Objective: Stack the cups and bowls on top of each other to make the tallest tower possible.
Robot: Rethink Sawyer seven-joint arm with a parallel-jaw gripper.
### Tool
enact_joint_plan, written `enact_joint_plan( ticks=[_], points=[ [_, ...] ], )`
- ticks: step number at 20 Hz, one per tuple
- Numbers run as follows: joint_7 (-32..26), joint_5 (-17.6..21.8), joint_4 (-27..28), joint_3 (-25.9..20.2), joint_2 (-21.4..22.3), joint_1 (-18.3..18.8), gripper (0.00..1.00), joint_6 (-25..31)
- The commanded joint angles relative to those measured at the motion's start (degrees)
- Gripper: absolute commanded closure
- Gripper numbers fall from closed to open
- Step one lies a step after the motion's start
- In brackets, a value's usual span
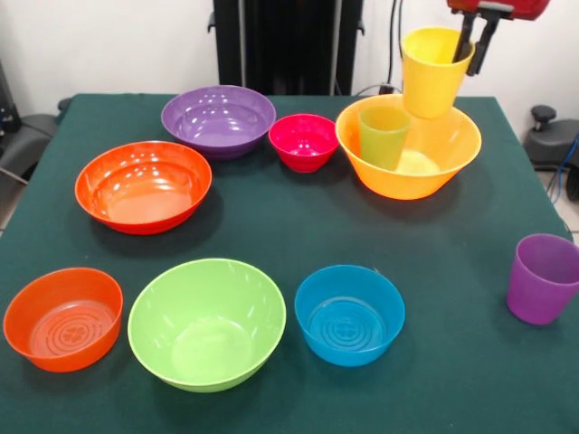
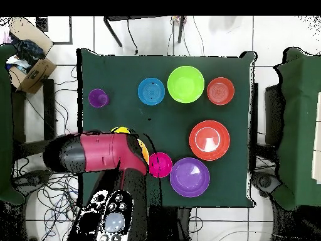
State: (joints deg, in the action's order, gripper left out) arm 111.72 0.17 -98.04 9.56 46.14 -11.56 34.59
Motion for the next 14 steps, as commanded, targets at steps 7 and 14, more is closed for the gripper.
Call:
enact_joint_plan(
  ticks=[7, 14],
  points=[
    [6.9, 3.25, -10.52, -4.35, -4.24, -6.27, 1.0, -10.09],
    [9.21, 2.53, -10.74, -1.87, -6.94, -9.68, 1.0, -14.03]
  ],
)
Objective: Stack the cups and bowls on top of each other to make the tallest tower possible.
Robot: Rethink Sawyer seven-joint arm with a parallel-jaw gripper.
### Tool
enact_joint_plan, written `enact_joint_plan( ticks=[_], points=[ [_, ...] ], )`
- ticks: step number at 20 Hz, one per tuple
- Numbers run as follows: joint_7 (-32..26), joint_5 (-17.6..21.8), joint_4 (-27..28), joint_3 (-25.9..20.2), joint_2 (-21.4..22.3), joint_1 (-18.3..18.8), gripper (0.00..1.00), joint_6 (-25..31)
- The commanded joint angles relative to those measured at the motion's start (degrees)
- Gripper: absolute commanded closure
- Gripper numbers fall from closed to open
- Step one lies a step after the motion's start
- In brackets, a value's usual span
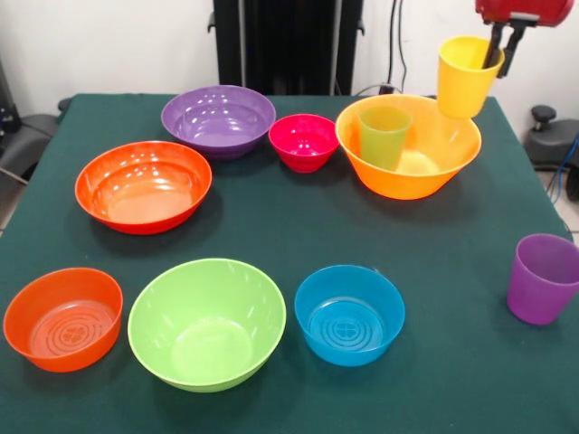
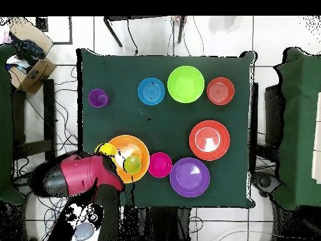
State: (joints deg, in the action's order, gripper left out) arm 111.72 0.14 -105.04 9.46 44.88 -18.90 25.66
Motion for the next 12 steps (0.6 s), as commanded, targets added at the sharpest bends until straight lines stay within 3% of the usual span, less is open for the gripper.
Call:
enact_joint_plan(
  ticks=[1, 12],
  points=[
    [9.44, 2.58, -3.74, -1.31, -6.16, -2.79, 1.0, -5.76],
    [9.32, 2.28, -2.45, 2.7, -11.93, -4.72, 1.0, -11.69]
  ],
)
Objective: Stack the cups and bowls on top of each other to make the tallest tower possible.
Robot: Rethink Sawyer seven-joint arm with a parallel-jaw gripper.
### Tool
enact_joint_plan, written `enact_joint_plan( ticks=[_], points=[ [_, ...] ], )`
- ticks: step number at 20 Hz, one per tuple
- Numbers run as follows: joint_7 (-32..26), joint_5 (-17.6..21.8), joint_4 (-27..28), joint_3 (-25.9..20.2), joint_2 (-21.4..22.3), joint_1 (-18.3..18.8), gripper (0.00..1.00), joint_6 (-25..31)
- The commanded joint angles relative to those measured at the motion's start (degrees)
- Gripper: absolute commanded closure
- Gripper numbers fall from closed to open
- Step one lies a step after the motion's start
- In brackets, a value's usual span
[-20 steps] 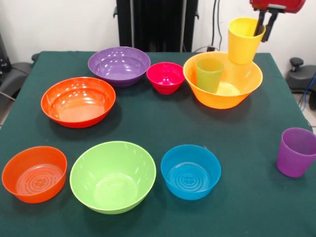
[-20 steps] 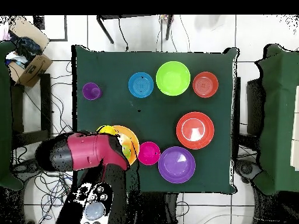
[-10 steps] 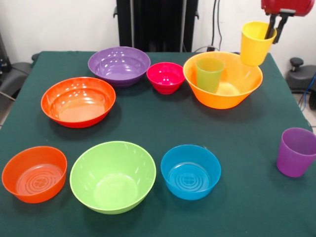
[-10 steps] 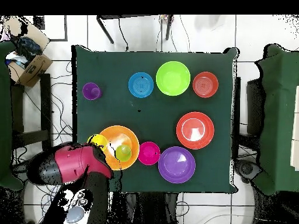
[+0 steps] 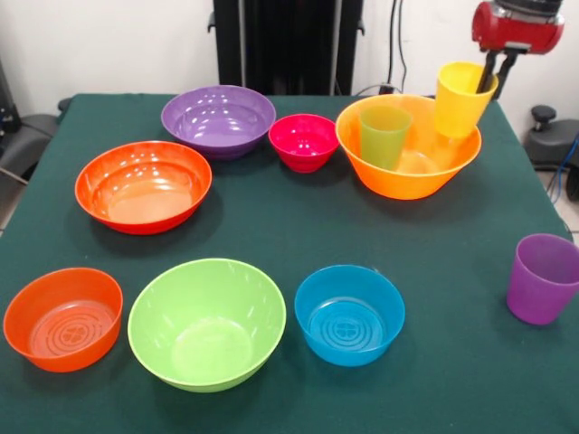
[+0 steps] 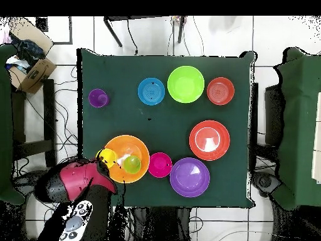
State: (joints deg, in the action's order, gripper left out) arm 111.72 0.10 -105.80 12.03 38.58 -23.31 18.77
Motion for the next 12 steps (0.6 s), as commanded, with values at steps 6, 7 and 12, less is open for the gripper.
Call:
enact_joint_plan(
  ticks=[6, 7, 12],
  points=[
    [7.98, 1.99, -2.05, 0.4, -6.08, 0.53, 1.0, -6.25],
    [7.84, 1.91, -1.96, 0.46, -6.21, 0.61, 1.0, -6.31],
    [7.59, 1.69, -1.32, 0.35, -7.32, 1.08, 1.0, -7.51]
  ],
)
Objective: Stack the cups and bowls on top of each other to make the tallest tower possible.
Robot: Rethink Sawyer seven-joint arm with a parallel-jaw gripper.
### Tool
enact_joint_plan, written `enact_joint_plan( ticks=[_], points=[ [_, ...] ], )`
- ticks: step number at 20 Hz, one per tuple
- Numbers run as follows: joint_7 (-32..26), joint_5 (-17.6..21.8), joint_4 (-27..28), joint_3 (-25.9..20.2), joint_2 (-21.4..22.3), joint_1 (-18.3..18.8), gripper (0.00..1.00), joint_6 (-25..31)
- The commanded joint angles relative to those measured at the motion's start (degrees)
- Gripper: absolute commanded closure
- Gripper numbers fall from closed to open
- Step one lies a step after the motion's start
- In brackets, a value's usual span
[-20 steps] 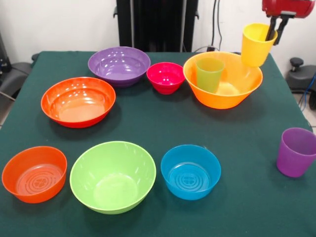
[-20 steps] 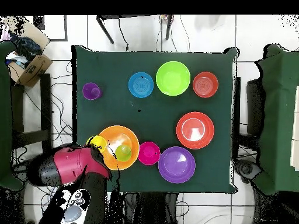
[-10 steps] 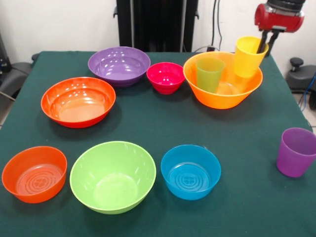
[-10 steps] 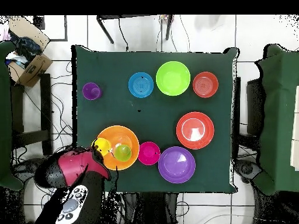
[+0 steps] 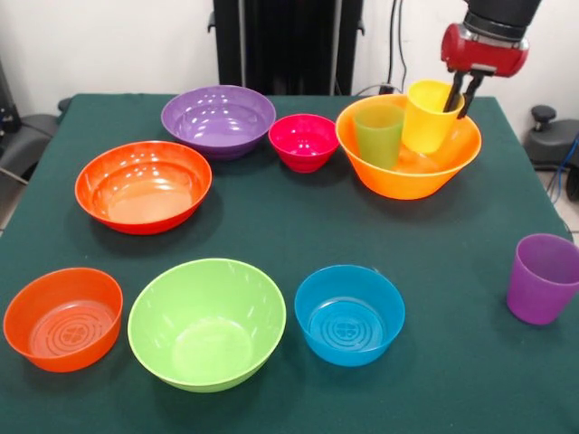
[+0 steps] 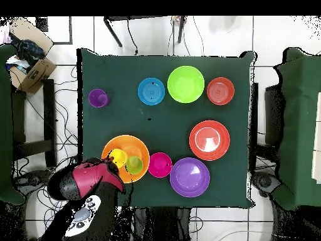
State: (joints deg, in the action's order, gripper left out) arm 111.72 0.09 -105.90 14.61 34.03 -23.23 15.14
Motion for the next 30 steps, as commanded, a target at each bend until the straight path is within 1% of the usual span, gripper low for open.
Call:
enact_joint_plan(
  ticks=[1, 12, 13, 18, 23, 24, 27, 28, 30],
  points=[
    [7.55, 1.68, -1.09, -2.27, -2.96, 1.1, 1.0, -4.06],
    [6.39, 1.75, -0.93, -3.55, -3.17, 2.17, 1.0, -4.52],
    [6.16, 1.76, -0.94, -3.62, -3.1, 2.18, 0.0, -4.36],
    [5.0, 2.17, -1.18, -5.3, -2.42, 3.83, 0.0, -4.25],
    [3.86, 2.04, -3.46, -9.54, -0.02, 7.57, 0.0, -4.1],
    [3.21, 2.0, -3.99, -10.43, 1.28, 8.24, 0.0, -3.14],
    [2.28, 2.5, -4.97, -12.24, 2.72, 9.65, 0.0, -2.28],
    [2.09, 2.45, -5.28, -12.57, 3.68, 9.83, 0.0, -1.56],
    [2.2, 2.5, -5.38, -12.7, 4.28, 9.92, 0.0, -0.99]
  ],
)
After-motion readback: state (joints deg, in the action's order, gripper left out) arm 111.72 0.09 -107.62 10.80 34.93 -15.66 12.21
